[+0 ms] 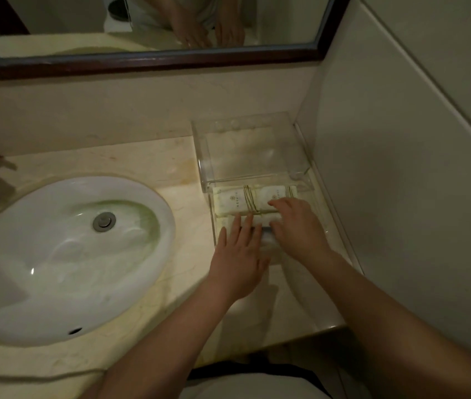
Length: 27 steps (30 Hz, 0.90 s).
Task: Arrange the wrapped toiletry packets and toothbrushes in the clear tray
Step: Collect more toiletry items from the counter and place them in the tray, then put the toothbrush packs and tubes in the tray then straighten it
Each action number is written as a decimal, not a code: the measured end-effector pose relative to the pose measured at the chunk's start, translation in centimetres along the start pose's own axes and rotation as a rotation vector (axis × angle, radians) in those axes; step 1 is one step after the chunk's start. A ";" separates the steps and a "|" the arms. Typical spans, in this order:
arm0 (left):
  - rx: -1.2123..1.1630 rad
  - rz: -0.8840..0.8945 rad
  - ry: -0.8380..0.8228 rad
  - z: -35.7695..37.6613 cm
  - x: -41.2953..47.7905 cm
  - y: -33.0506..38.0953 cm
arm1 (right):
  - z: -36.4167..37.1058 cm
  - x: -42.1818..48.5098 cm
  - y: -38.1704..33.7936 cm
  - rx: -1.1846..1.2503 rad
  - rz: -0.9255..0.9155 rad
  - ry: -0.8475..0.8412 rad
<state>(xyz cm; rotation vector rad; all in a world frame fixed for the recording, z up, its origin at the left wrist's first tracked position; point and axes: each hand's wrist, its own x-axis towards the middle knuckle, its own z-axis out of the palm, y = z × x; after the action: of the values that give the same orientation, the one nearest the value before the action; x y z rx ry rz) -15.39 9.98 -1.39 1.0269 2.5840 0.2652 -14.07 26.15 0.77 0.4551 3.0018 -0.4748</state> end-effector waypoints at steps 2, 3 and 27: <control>0.015 -0.006 -0.006 0.5 -0.2 0.0 | 1.5 -2.0 -0.7 -0.015 0.005 -0.033; 0.001 -0.016 0.005 0.6 -0.3 0.1 | 2.4 -2.9 -0.9 -0.029 0.018 -0.082; -0.467 -0.684 0.687 -4.5 -16.0 -14.6 | 6.9 -3.2 -21.2 0.238 -0.413 -0.166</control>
<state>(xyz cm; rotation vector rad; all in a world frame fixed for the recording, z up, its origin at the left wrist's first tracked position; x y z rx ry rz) -15.43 -11.77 2.45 -0.1778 3.0149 1.1107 -17.24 3.87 0.78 -0.1949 2.8821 -0.8569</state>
